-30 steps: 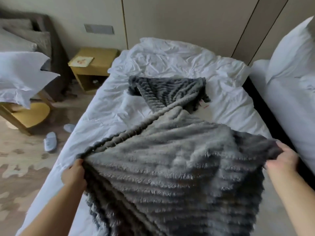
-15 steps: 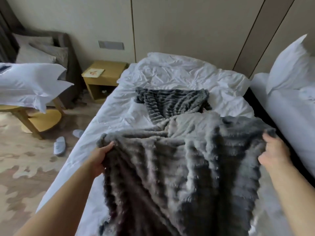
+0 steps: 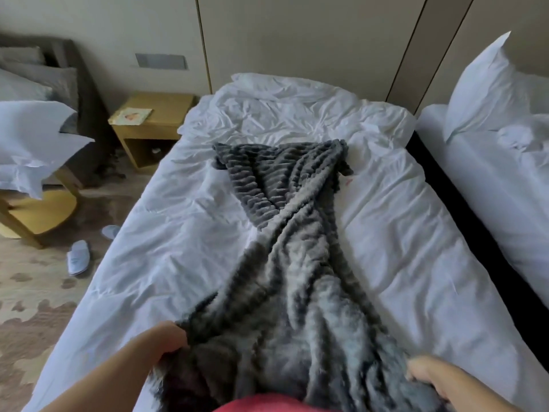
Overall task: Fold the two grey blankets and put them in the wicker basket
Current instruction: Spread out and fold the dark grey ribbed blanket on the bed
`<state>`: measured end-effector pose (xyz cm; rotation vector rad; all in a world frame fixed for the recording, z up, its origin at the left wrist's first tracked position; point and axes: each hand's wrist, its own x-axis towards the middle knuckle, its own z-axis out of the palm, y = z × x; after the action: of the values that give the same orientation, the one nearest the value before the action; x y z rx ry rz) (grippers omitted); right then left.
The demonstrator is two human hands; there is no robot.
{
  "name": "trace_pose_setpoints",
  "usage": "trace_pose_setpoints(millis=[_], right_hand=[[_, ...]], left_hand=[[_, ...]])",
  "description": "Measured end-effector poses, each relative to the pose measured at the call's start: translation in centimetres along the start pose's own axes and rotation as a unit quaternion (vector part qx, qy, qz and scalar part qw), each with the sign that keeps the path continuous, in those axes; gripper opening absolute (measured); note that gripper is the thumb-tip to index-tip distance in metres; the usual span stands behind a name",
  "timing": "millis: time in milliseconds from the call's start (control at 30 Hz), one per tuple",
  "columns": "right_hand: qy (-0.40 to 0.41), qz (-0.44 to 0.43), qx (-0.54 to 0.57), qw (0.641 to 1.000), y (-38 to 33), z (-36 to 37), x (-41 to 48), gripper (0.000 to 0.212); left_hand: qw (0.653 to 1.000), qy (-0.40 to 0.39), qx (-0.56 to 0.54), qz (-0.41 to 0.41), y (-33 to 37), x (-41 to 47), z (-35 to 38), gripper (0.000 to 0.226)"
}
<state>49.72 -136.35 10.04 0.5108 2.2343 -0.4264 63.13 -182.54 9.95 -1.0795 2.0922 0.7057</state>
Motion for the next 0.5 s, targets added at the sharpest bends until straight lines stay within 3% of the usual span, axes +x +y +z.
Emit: trace_pose_setpoints(millis=[133, 233, 367, 500], right_hand=[[-0.04, 0.056, 0.035, 0.997, -0.6, -0.1, 1.1, 0.028], [-0.018, 0.066, 0.071, 0.995, -1.6, -1.0, 2.8, 0.024], [0.001, 0.056, 0.082, 0.995, -3.4, -1.7, 5.7, 0.014], [0.0, 0.054, 0.093, 0.994, -5.5, -1.9, 8.9, 0.014]], left_hand=[[0.996, 0.002, 0.085, 0.034, 0.5, 0.9, 1.5, 0.041], [1.0, 0.009, -0.003, 0.011, 1.1, 2.6, 1.2, 0.045], [0.986, -0.046, -0.155, -0.04, 2.6, 5.7, 0.8, 0.055], [0.988, -0.043, -0.124, -0.077, 4.2, 9.4, 0.6, 0.057]])
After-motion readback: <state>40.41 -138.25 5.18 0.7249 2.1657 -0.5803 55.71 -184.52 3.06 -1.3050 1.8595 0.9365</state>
